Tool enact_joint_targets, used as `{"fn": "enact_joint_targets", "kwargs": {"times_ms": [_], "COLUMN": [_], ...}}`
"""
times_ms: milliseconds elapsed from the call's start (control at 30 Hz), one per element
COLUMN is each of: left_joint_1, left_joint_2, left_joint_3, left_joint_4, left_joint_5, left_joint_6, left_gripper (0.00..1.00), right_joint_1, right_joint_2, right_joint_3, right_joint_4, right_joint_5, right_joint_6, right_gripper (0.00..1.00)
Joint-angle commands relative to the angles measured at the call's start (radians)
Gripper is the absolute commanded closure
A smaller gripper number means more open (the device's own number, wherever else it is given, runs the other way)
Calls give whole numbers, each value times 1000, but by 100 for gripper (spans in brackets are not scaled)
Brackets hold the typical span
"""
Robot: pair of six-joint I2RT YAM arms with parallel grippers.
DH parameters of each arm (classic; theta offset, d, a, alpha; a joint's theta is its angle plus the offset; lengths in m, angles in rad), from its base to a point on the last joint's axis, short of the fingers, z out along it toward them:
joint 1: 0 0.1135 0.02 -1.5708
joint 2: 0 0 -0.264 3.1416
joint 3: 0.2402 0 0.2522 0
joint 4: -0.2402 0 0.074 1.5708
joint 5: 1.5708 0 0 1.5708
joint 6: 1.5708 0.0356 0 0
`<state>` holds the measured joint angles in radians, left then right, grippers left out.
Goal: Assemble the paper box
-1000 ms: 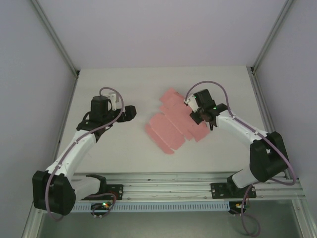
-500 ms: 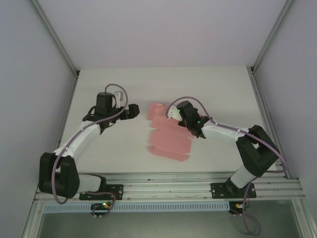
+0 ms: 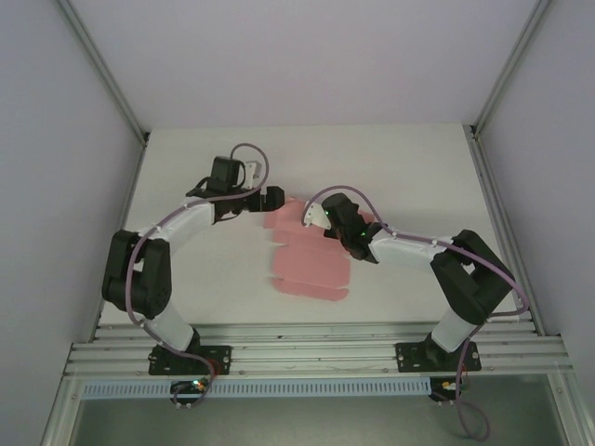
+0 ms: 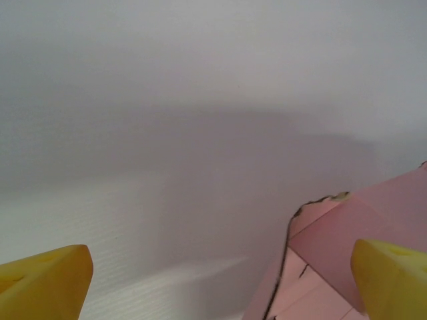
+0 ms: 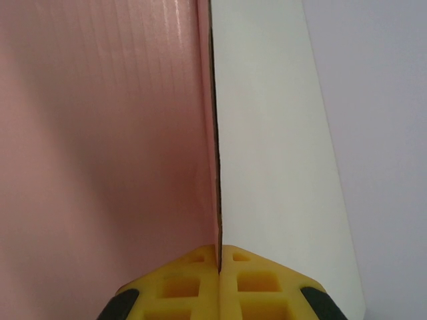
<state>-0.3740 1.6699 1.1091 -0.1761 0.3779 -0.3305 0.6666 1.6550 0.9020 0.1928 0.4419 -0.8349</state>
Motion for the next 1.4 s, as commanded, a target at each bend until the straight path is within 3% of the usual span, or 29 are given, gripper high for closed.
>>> {"fn": "enact_joint_targets", "kwargs": {"times_ms": [0,267,467,733,1067,1367], "left_joint_1": [-15,-57,-117,-154,-143,-73], "left_joint_2": [15,54,75,66,-68,-300], "left_joint_3": [24,38,53,20,-69,-282], "left_joint_4": [-23,25,31,188,161,179], "left_joint_5": [0,-7,-108,-104,-109,20], "left_joint_6": [50,28,25,-67,-23,-19], "left_gripper": [0,0,0,0,0,0], "right_joint_1": [8,18,18,21,14,-16], "right_joint_2": [-9,-19,-40,-85,-131,-161], "right_joint_3": [-4,-3,2,-38,-86,-89], "right_joint_4": [20,12,-6,8,7,-17], "right_joint_5": [16,15,3,-69,-43,0], "right_joint_6": [23,71,149,213,240,314], "right_gripper": [100,100,100,100,100,100]}}
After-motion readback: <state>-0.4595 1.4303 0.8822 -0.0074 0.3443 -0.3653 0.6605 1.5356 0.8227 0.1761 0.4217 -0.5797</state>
